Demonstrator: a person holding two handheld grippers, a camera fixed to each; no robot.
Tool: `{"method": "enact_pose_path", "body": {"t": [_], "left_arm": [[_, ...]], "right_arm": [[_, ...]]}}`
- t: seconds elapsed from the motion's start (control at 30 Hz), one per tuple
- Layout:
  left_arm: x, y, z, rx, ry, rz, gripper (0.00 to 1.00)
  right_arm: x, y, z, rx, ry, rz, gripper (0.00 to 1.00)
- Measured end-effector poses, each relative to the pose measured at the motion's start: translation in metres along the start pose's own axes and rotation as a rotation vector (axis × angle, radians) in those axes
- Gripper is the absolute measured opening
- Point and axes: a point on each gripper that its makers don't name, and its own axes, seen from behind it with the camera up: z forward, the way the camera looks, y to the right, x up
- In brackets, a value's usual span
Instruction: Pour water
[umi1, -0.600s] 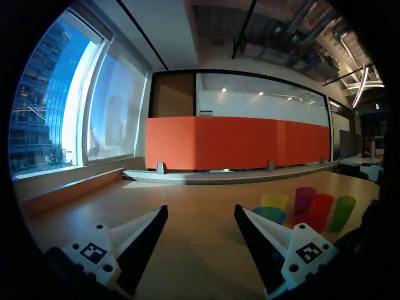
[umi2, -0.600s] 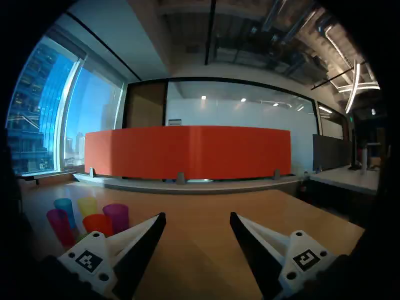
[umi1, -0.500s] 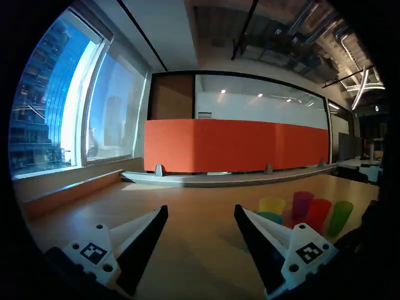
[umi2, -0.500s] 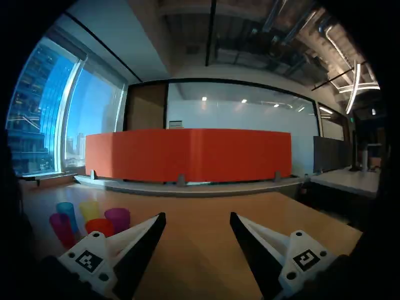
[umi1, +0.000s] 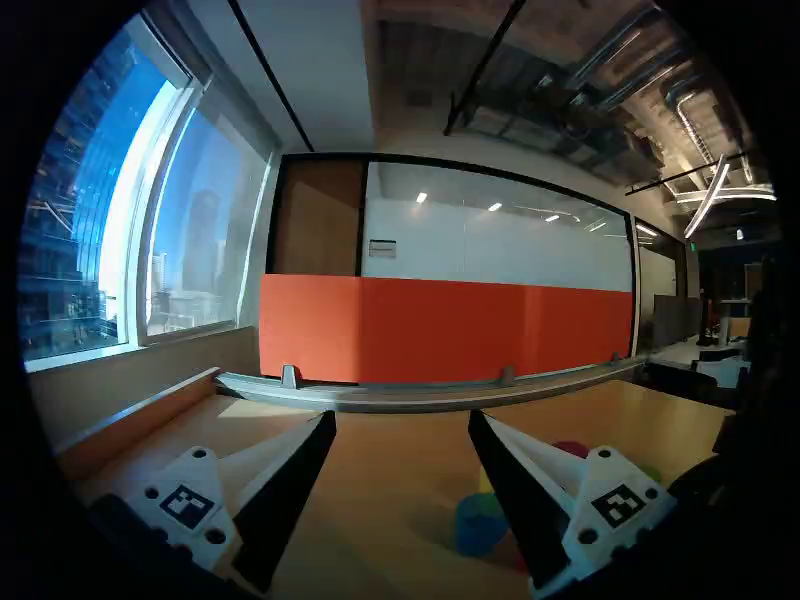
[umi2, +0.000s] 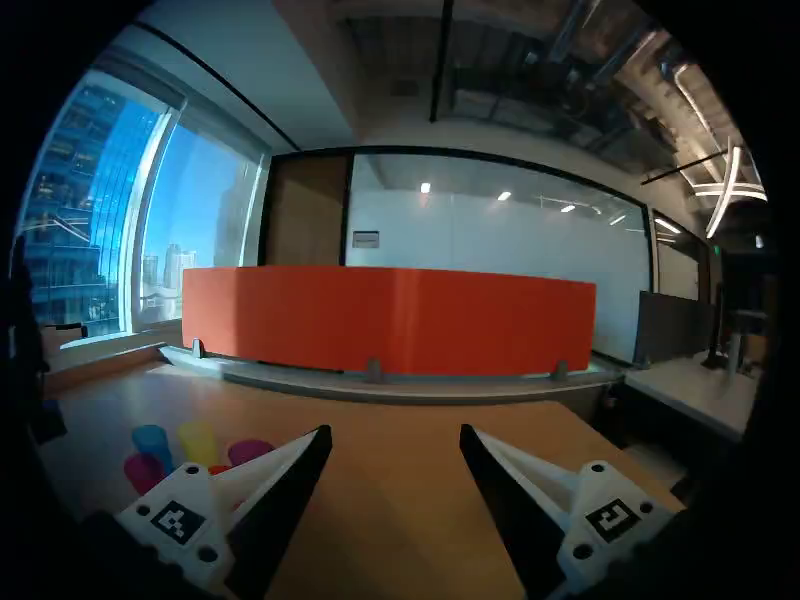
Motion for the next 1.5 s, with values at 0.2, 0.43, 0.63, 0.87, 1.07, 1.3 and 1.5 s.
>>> {"method": "enact_pose_path", "body": {"t": [0.2, 0.43, 0.63, 0.87, 1.07, 1.3, 1.5], "left_arm": [[0.032, 0.008, 0.005, -0.053, -0.012, 0.014, 0.99], [0.070, 0.019, 0.008, -0.118, -0.009, 0.037, 0.99], [0.082, 0.027, 0.008, -0.178, -0.013, 0.048, 0.99], [0.079, 0.042, 0.008, -0.271, -0.042, 0.062, 0.99], [0.081, 0.057, 0.005, -0.355, -0.057, 0.068, 0.99], [0.086, 0.071, 0.005, -0.447, -0.061, 0.076, 0.99], [0.079, 0.076, 0.004, -0.498, -0.087, 0.087, 0.99]], "right_arm": [[0.035, -0.008, -0.002, 0.042, -0.005, 0.031, 0.99], [0.073, -0.012, -0.004, 0.082, -0.010, 0.045, 0.99], [0.080, -0.020, -0.006, 0.127, -0.019, 0.043, 0.99], [0.081, -0.046, -0.012, 0.264, -0.033, 0.050, 0.99], [0.098, -0.072, -0.023, 0.404, 0.002, 0.021, 0.99], [0.110, -0.098, -0.034, 0.526, 0.014, -0.012, 0.99], [0.106, -0.107, -0.035, 0.572, -0.002, -0.040, 0.99]]}}
